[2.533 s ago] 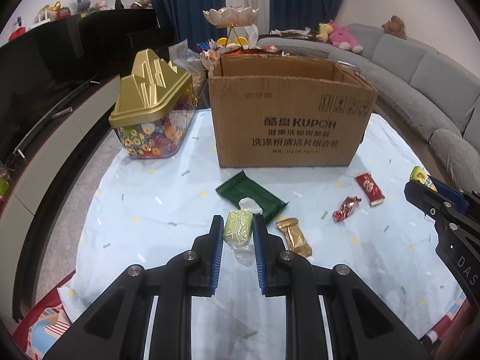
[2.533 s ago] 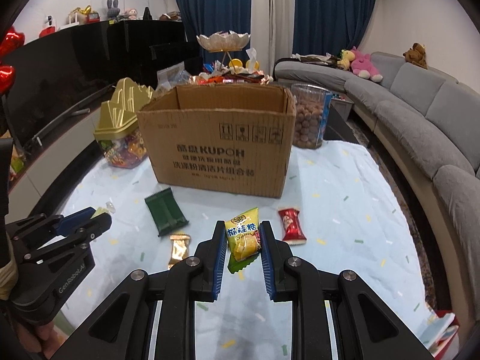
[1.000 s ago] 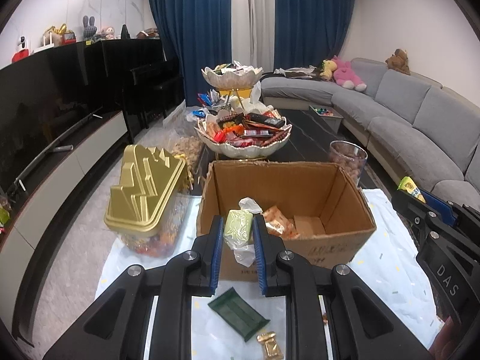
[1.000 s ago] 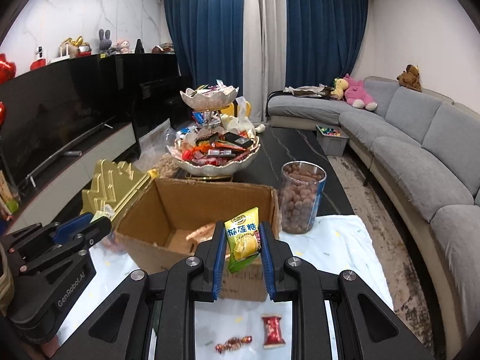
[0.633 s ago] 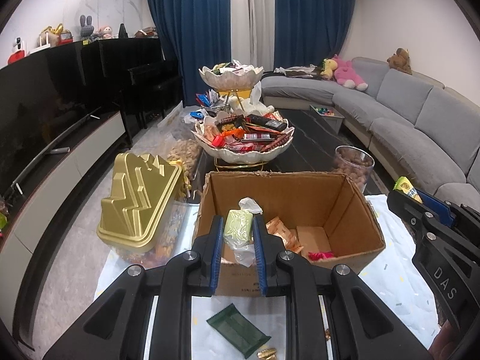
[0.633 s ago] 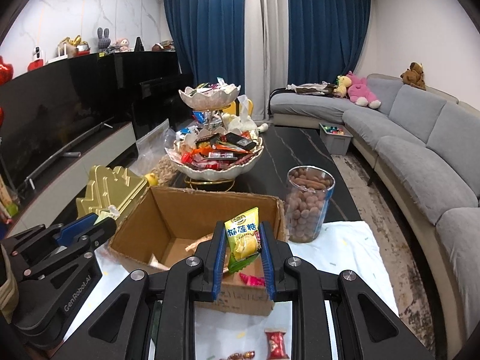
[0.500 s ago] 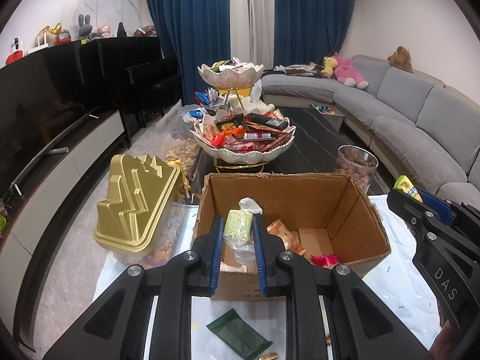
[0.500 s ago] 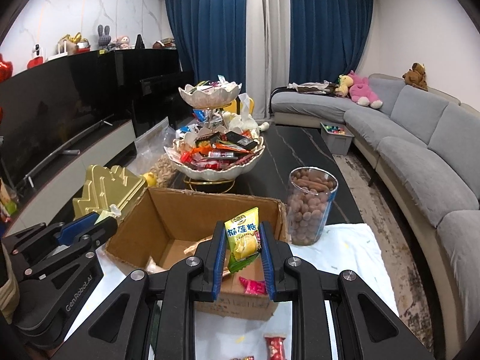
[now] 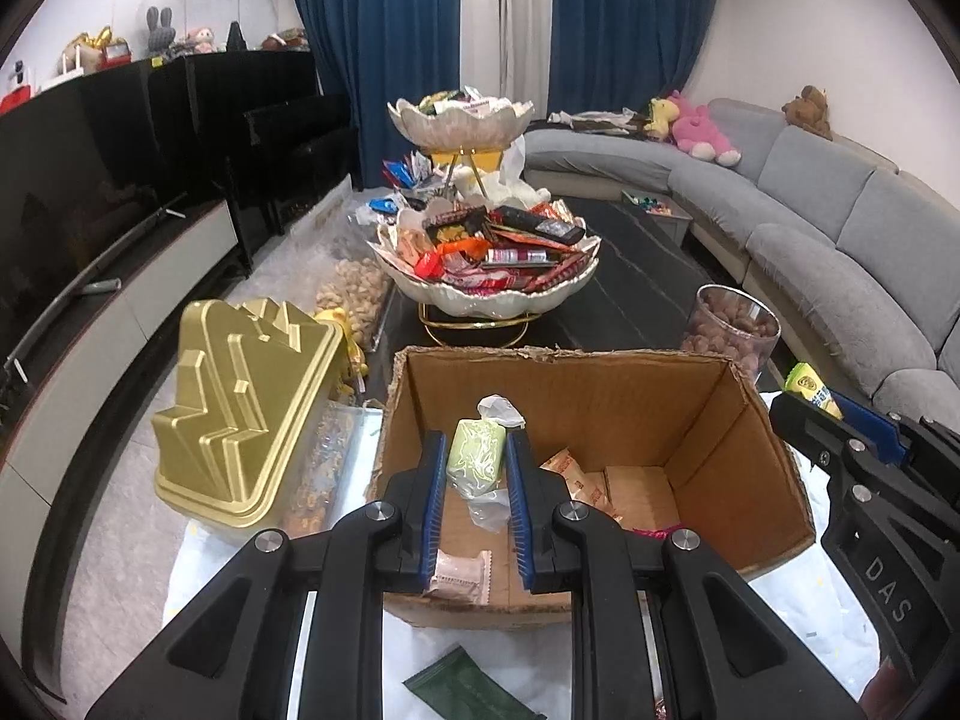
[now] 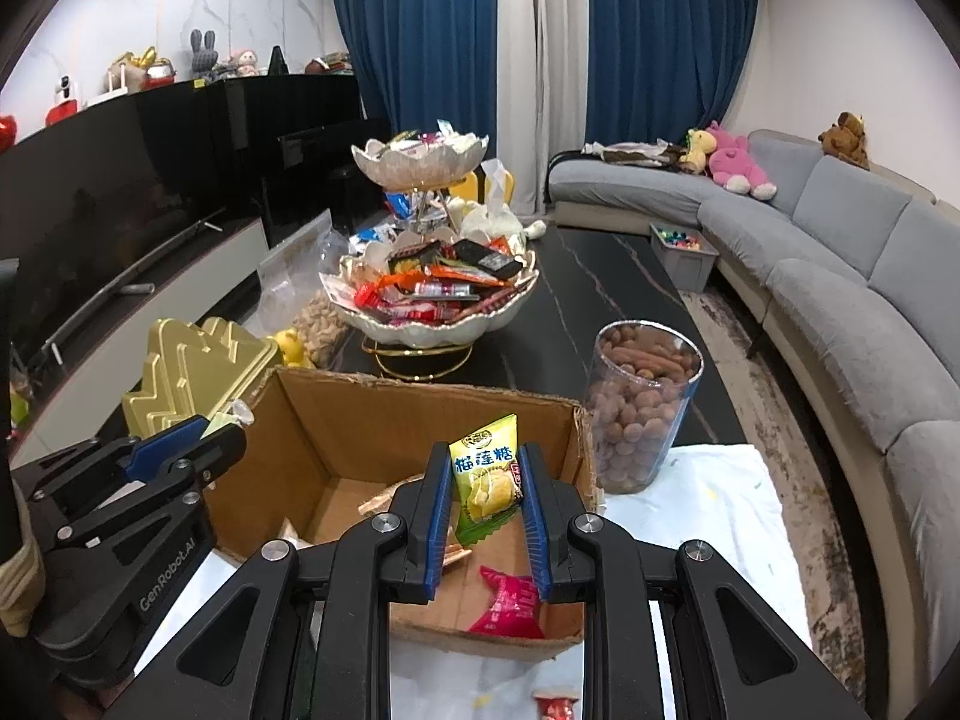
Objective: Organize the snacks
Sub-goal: 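Lift both held candies and carry them over the cardboard box, then open both tools to drop the candies into the box, then withdraw both tools from the box toward the remaining snacks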
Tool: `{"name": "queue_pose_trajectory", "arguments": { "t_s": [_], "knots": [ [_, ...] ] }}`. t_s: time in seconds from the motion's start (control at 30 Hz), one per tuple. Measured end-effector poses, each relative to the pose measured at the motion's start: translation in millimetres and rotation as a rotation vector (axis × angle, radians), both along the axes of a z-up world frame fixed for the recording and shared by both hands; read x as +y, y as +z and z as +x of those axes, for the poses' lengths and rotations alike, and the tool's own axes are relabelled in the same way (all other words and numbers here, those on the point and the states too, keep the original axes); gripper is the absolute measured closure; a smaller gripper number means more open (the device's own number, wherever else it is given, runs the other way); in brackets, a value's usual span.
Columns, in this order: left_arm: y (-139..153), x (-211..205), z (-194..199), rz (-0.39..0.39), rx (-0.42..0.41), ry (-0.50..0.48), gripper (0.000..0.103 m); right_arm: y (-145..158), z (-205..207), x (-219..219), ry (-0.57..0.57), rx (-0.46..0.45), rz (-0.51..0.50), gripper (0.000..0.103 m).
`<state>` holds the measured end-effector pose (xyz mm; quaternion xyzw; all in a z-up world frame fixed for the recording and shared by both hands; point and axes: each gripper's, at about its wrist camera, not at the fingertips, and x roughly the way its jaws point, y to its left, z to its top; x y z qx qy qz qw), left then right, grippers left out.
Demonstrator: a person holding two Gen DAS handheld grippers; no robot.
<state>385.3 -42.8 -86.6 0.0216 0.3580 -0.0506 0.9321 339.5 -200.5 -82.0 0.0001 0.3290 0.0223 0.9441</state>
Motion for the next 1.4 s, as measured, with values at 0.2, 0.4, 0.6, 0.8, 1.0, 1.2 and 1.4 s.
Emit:
{"name": "queue_pose_trajectory", "arguments": {
  "t_s": [0.2,0.4,0.6,0.8,1.0,1.2,1.4],
  "knots": [
    [-7.4,-1.8,13.4,0.01,0.027,-0.009,0.082,-11.1,16.5,-2.2,0.005,0.054,0.008,0.08],
    [-13.8,-5.3,22.2,0.001,0.065,-0.033,0.082,-15.8,22.9,-2.2,0.021,0.08,0.005,0.08],
    [-22.2,-6.5,28.6,-0.001,0.097,-0.031,0.082,-21.6,27.9,1.2,0.036,0.105,-0.014,0.079],
    [-25.6,-4.8,31.6,-0.016,0.115,-0.041,0.08,-20.8,28.8,0.7,0.037,0.1,-0.023,0.079],
    [-18.9,-3.5,26.4,-0.015,0.09,-0.032,0.045,-6.4,24.1,-2.8,0.028,0.051,-0.034,0.051],
    [-8.3,-0.9,18.0,-0.01,0.068,-0.017,0.028,6.4,18.7,-8.9,-0.004,0.026,-0.03,0.036],
    [4.2,1.8,4.4,-0.003,0.047,-0.002,0.021,16.0,7.6,-14.0,-0.017,0.012,-0.029,0.033]
  ]
}}
